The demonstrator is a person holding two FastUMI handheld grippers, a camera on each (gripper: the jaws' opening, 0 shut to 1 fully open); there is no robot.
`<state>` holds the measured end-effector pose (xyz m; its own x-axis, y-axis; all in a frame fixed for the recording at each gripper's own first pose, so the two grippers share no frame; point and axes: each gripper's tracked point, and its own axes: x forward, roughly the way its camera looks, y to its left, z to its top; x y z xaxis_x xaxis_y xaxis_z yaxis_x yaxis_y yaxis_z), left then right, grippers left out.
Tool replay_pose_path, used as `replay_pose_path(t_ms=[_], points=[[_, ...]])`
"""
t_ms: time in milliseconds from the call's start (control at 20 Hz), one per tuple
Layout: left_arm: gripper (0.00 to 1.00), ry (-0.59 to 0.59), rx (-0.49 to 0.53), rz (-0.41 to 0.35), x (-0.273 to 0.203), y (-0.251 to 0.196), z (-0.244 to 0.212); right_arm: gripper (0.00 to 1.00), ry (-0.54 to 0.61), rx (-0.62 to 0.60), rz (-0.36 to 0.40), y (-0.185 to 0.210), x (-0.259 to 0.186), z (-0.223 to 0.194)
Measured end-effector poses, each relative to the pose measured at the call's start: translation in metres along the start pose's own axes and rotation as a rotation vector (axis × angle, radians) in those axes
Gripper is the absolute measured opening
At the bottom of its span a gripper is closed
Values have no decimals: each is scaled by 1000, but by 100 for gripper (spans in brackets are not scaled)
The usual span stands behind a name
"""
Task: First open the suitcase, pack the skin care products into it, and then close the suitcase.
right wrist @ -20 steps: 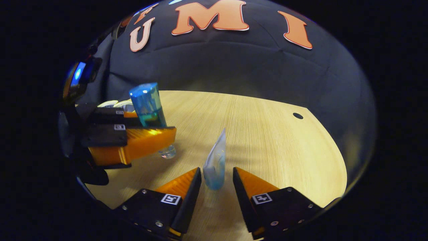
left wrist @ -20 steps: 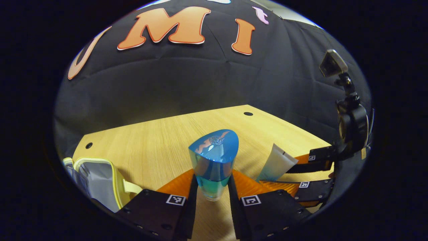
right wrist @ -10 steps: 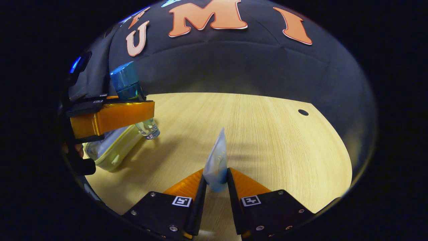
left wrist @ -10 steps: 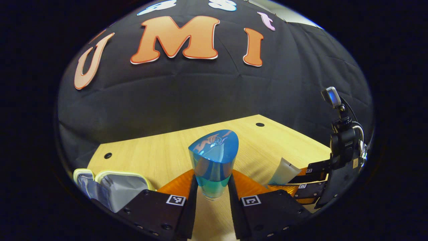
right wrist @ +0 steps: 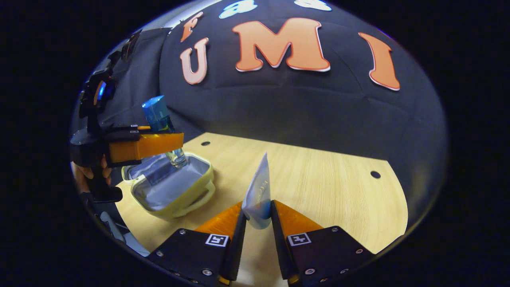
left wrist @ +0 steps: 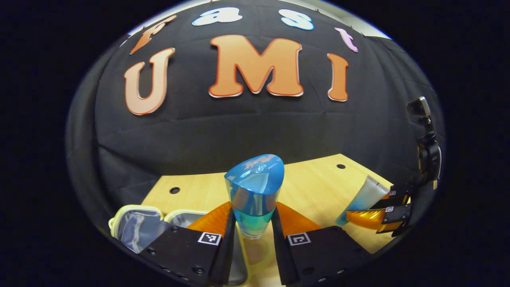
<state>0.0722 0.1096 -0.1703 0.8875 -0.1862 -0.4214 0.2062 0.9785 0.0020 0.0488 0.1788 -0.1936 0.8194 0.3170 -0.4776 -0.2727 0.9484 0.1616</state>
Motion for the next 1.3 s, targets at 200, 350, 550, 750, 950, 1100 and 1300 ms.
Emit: replay_pose_path(t_ms=[200,350,550,750,950,1100,1300], points=[[46,-9,-37,114,-29,46,3,40,-69,-19,49,14,-7,30],[46,0,-61,188,-39,76,-4,40,-99,-27,91,24,-8,44],[46,35,-78,242,-50,99,-23,40,-105,-14,166,43,-10,47],[46,103,-114,221,-48,116,-52,40,-92,-37,184,63,-4,41],[46,210,-102,144,-26,135,-96,40,-62,-7,136,92,3,30],[46,276,-76,68,-19,142,-130,40,-41,32,86,125,8,21],[46,406,-78,-27,-14,150,-177,40,3,51,33,163,17,4]])
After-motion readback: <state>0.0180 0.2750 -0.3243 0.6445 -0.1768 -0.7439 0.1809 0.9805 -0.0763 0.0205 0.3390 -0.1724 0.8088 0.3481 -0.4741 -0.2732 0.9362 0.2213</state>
